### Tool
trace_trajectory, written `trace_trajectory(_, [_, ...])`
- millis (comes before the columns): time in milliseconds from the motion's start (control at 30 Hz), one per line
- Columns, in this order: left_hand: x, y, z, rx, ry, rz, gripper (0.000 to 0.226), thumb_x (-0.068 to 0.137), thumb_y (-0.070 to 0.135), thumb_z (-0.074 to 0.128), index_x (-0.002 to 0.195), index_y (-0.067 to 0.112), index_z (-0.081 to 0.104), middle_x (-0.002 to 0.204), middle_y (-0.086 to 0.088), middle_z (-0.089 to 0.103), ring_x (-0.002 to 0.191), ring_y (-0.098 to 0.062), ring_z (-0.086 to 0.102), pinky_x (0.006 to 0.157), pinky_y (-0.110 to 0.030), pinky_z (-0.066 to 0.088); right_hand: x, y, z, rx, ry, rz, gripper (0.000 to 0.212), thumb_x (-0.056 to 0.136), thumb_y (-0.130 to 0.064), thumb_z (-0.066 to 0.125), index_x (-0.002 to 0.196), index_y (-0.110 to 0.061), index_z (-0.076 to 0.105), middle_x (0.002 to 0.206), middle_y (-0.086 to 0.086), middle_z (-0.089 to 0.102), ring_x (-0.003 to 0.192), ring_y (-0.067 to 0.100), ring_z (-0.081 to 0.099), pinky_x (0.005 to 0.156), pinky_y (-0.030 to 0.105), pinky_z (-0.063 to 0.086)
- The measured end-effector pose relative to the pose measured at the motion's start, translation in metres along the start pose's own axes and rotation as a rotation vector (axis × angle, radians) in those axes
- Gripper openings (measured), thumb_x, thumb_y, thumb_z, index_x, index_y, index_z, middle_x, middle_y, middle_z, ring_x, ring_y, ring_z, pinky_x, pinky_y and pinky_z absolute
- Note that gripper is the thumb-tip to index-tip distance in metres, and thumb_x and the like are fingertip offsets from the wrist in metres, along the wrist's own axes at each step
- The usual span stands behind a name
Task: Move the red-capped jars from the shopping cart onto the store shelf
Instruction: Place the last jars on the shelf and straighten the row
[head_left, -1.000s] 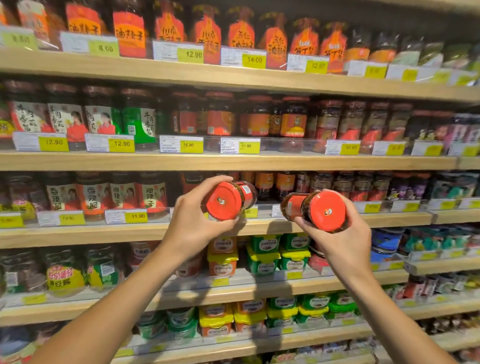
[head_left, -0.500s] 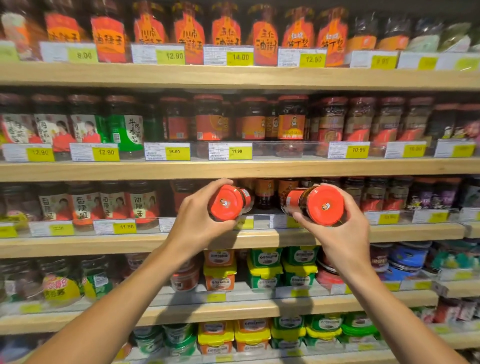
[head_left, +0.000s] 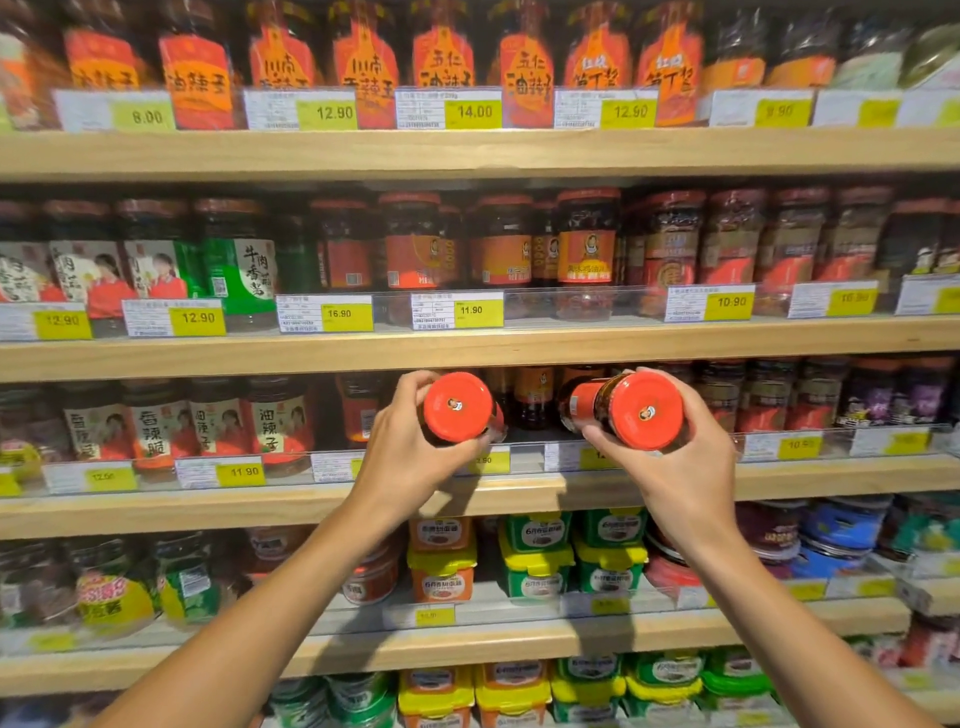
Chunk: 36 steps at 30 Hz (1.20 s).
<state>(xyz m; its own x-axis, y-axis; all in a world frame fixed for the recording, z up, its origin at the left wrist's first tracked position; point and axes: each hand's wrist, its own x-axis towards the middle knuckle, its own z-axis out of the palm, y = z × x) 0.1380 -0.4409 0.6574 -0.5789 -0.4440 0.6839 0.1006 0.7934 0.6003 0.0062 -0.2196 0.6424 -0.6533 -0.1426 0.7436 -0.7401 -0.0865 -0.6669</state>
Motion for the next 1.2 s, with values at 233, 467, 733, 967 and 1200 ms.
trace_trajectory(233, [0.009,-0.006,0.011,-0.143,0.013,-0.169,0.067,0.060,0.046,0.091,0.102,0.015,0.049,0.104,0.006,0.071,0.098,-0.008,0.068,0.091,-0.035,0.058,0.011,0.010,0.000,-0.025,0.002,0.025,0.066,0.062,-0.035,0.094,0.120,-0.027,0.064,0.113,-0.014,0.068,0.106,-0.002,0.062,0.086,0.008,0.047])
trace_trajectory(467, [0.021,-0.003,0.018,-0.211,0.098,-0.166,0.045,0.068,0.031,0.091,0.106,0.020,0.069,0.099,0.007,0.077,0.095,-0.008,0.072,0.089,-0.037,0.059,0.017,0.018,0.002,-0.047,0.003,0.057,0.063,0.061,-0.036,0.095,0.116,-0.027,0.065,0.107,-0.015,0.069,0.099,-0.009,0.060,0.079,0.001,0.042])
trace_trajectory(733, [0.043,-0.010,0.026,-0.120,0.099,-0.352,0.071,0.053,0.076,0.078,0.085,0.016,0.060,0.094,-0.012,0.076,0.078,-0.014,0.063,0.077,-0.035,0.054,0.029,0.027,0.011,-0.071,-0.006,0.120,0.079,0.060,-0.036,0.096,0.125,-0.026,0.052,0.116,-0.008,0.061,0.101,0.009,0.060,0.076,0.005,0.041])
trace_trajectory(967, [0.050,0.000,0.036,-0.120,0.071,-0.414,0.051,0.074,0.049,0.081,0.089,0.001,0.072,0.092,-0.017,0.076,0.079,-0.023,0.064,0.072,-0.036,0.050,0.029,0.029,0.012,-0.074,-0.043,0.094,0.073,0.061,-0.036,0.095,0.122,-0.026,0.055,0.111,-0.013,0.061,0.098,-0.001,0.059,0.073,0.002,0.044])
trace_trajectory(1200, [0.049,0.007,0.036,-0.072,0.004,-0.374,0.052,0.082,0.052,0.074,0.108,0.007,0.070,0.103,-0.012,0.074,0.090,-0.022,0.066,0.088,-0.041,0.053,0.031,0.037,0.017,-0.087,-0.051,0.138,0.066,0.061,-0.035,0.096,0.114,-0.024,0.058,0.103,-0.013,0.065,0.094,0.001,0.062,0.075,0.010,0.047])
